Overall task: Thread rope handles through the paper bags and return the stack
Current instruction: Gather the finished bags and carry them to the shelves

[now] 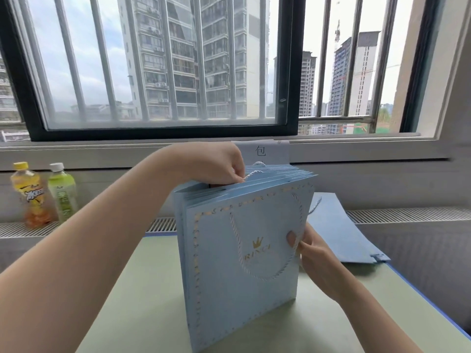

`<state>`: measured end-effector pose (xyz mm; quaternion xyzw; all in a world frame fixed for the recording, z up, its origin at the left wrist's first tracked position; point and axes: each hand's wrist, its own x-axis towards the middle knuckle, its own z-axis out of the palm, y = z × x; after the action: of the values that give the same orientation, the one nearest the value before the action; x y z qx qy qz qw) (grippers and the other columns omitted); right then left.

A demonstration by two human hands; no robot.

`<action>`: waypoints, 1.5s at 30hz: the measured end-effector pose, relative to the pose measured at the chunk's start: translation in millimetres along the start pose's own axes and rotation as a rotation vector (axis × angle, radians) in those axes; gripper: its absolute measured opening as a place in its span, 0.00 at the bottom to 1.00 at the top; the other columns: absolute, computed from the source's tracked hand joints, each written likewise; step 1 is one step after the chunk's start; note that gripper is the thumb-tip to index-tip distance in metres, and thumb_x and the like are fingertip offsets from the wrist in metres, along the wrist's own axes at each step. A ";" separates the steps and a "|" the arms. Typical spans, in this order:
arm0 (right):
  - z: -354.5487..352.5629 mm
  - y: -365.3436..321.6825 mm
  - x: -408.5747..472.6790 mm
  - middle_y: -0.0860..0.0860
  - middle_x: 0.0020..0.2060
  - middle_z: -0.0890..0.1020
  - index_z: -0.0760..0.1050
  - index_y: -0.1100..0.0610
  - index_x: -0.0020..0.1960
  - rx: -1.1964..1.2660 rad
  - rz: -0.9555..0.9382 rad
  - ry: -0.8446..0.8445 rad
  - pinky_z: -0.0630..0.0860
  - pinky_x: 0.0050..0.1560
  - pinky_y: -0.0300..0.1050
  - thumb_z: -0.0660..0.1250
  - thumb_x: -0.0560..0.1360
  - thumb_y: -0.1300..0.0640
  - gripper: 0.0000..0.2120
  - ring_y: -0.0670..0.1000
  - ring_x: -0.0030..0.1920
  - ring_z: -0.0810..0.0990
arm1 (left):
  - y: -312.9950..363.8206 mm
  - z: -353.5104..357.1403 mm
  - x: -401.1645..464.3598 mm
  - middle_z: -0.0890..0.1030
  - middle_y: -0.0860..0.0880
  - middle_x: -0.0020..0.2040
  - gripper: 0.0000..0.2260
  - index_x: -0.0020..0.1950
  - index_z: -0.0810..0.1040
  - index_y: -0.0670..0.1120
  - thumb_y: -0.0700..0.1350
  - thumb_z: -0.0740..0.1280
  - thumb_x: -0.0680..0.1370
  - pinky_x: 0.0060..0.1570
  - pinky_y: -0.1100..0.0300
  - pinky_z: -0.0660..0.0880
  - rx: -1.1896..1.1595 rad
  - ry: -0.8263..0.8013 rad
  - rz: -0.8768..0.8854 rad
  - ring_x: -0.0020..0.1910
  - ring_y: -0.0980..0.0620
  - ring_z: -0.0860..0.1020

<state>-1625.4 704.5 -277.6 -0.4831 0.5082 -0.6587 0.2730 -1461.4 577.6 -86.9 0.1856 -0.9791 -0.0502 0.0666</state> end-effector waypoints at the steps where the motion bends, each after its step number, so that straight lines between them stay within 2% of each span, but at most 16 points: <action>1: -0.3 0.0 0.4 0.50 0.63 0.77 0.69 0.51 0.67 -0.004 -0.001 -0.002 0.72 0.60 0.50 0.74 0.62 0.37 0.39 0.53 0.63 0.75 | -1.3 0.6 0.1 0.77 0.50 0.35 0.11 0.42 0.79 0.43 0.46 0.62 0.79 0.37 0.60 0.67 -0.041 0.036 -0.008 0.32 0.53 0.71; 4: -0.8 1.5 0.8 0.52 0.64 0.77 0.68 0.52 0.68 0.033 0.000 0.001 0.72 0.60 0.52 0.75 0.63 0.39 0.38 0.54 0.64 0.75 | -4.4 5.8 3.9 0.77 0.48 0.36 0.09 0.44 0.73 0.41 0.43 0.58 0.80 0.36 0.60 0.67 -0.109 0.177 -0.019 0.33 0.51 0.72; 9: 1.5 2.3 1.9 0.54 0.64 0.76 0.68 0.53 0.68 0.109 -0.008 -0.004 0.76 0.55 0.47 0.73 0.68 0.45 0.32 0.57 0.63 0.75 | -8.3 14.8 6.4 0.67 0.51 0.33 0.06 0.48 0.66 0.44 0.41 0.51 0.82 0.37 0.58 0.67 -0.112 0.411 -0.028 0.37 0.47 0.71; 11: 2.7 1.4 1.5 0.54 0.64 0.76 0.67 0.53 0.69 0.112 -0.001 -0.018 0.76 0.55 0.46 0.74 0.66 0.43 0.36 0.56 0.63 0.75 | -11.0 14.0 5.3 0.68 0.49 0.31 0.05 0.45 0.65 0.42 0.36 0.53 0.80 0.29 0.65 0.67 -0.178 0.421 -0.039 0.30 0.53 0.72; 13: 3.3 0.9 0.3 0.54 0.64 0.76 0.67 0.53 0.69 0.118 0.006 -0.035 0.77 0.55 0.47 0.75 0.65 0.42 0.37 0.56 0.63 0.75 | -14.3 12.9 2.6 0.72 0.45 0.33 0.08 0.41 0.64 0.45 0.34 0.54 0.78 0.25 0.68 0.62 -0.208 0.412 -0.092 0.22 0.57 0.67; 15: 3.1 0.9 -1.0 0.54 0.64 0.76 0.67 0.52 0.69 0.120 0.009 -0.049 0.76 0.56 0.47 0.74 0.66 0.42 0.36 0.56 0.64 0.75 | -20.4 13.5 -1.5 0.76 0.44 0.36 0.06 0.41 0.66 0.44 0.37 0.56 0.77 0.31 0.62 0.65 -0.219 0.447 -0.149 0.28 0.52 0.67; 18: 4.0 2.3 -1.4 0.54 0.64 0.76 0.66 0.52 0.70 0.137 0.021 -0.066 0.76 0.58 0.48 0.74 0.67 0.43 0.36 0.57 0.64 0.75 | -26.0 17.8 -7.5 0.82 0.44 0.37 0.09 0.45 0.72 0.36 0.42 0.58 0.78 0.40 0.55 0.76 -0.247 0.538 -0.133 0.31 0.50 0.76; 20: 4.6 4.3 -1.6 0.55 0.65 0.75 0.66 0.53 0.70 0.145 0.030 -0.068 0.76 0.58 0.49 0.74 0.67 0.42 0.36 0.57 0.64 0.75 | -25.1 20.8 -11.1 0.82 0.45 0.35 0.09 0.47 0.70 0.36 0.41 0.56 0.79 0.39 0.60 0.75 -0.336 0.599 -0.102 0.29 0.57 0.77; 22: 4.8 5.6 -2.2 0.55 0.65 0.75 0.65 0.53 0.70 0.155 0.037 -0.067 0.76 0.58 0.50 0.73 0.67 0.42 0.37 0.58 0.64 0.74 | -22.4 21.5 -14.6 0.82 0.44 0.36 0.07 0.44 0.68 0.38 0.38 0.55 0.80 0.31 0.68 0.70 -0.420 0.641 -0.089 0.24 0.63 0.75; 25: 4.0 6.9 -4.2 0.55 0.65 0.75 0.65 0.53 0.70 0.158 0.063 -0.077 0.75 0.59 0.51 0.75 0.65 0.42 0.39 0.58 0.64 0.75 | -19.8 20.1 -18.2 0.83 0.46 0.35 0.08 0.43 0.67 0.41 0.38 0.53 0.81 0.34 0.62 0.74 -0.565 0.597 -0.070 0.27 0.59 0.77; 28: 5.5 7.6 -5.7 0.55 0.63 0.77 0.65 0.54 0.70 0.104 0.082 -0.085 0.74 0.61 0.54 0.77 0.62 0.42 0.42 0.58 0.63 0.76 | -15.3 8.8 -22.8 0.85 0.47 0.37 0.09 0.42 0.71 0.43 0.40 0.56 0.81 0.41 0.60 0.77 -0.775 0.333 -0.039 0.37 0.50 0.83; 32: 8.3 7.1 -6.9 0.54 0.62 0.78 0.67 0.54 0.68 0.079 0.089 -0.052 0.73 0.62 0.56 0.78 0.61 0.41 0.41 0.57 0.62 0.76 | -0.1 -4.7 -19.4 0.85 0.50 0.38 0.08 0.45 0.77 0.44 0.38 0.60 0.79 0.51 0.57 0.77 -0.701 0.140 0.038 0.42 0.54 0.83; 35: 11.6 6.3 -7.7 0.53 0.61 0.78 0.68 0.53 0.67 0.068 0.078 -0.038 0.74 0.61 0.54 0.77 0.62 0.41 0.38 0.56 0.62 0.77 | 17.7 -7.9 -10.1 0.79 0.50 0.32 0.09 0.45 0.80 0.44 0.38 0.61 0.79 0.52 0.55 0.77 -0.735 0.204 0.097 0.35 0.55 0.80; 39: 13.8 8.8 -7.8 0.54 0.60 0.79 0.72 0.55 0.65 0.091 0.059 0.018 0.74 0.61 0.56 0.77 0.61 0.41 0.37 0.57 0.61 0.78 | 30.7 -8.7 -4.7 0.68 0.52 0.28 0.10 0.51 0.81 0.45 0.36 0.60 0.80 0.33 0.64 0.74 -0.972 0.391 0.250 0.26 0.57 0.68; 42: 13.0 9.5 -8.4 0.54 0.60 0.79 0.72 0.54 0.64 0.090 0.056 0.026 0.75 0.60 0.53 0.77 0.62 0.41 0.35 0.56 0.61 0.78 | 27.3 -2.7 -6.0 0.71 0.51 0.30 0.11 0.53 0.80 0.49 0.37 0.61 0.80 0.35 0.65 0.74 -0.914 0.502 0.364 0.30 0.56 0.70; 45: 12.6 10.2 -8.8 0.53 0.59 0.80 0.74 0.53 0.63 0.097 0.052 0.029 0.77 0.57 0.50 0.77 0.63 0.43 0.32 0.56 0.60 0.78 | 23.4 3.4 -15.5 0.79 0.49 0.37 0.11 0.50 0.78 0.55 0.39 0.61 0.80 0.37 0.71 0.73 -0.655 0.500 0.378 0.36 0.55 0.76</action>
<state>-1611.8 703.4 -290.0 -0.4461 0.4921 -0.6822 0.3057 -1456.0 605.3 -89.2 -0.0210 -0.8822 -0.2979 0.3641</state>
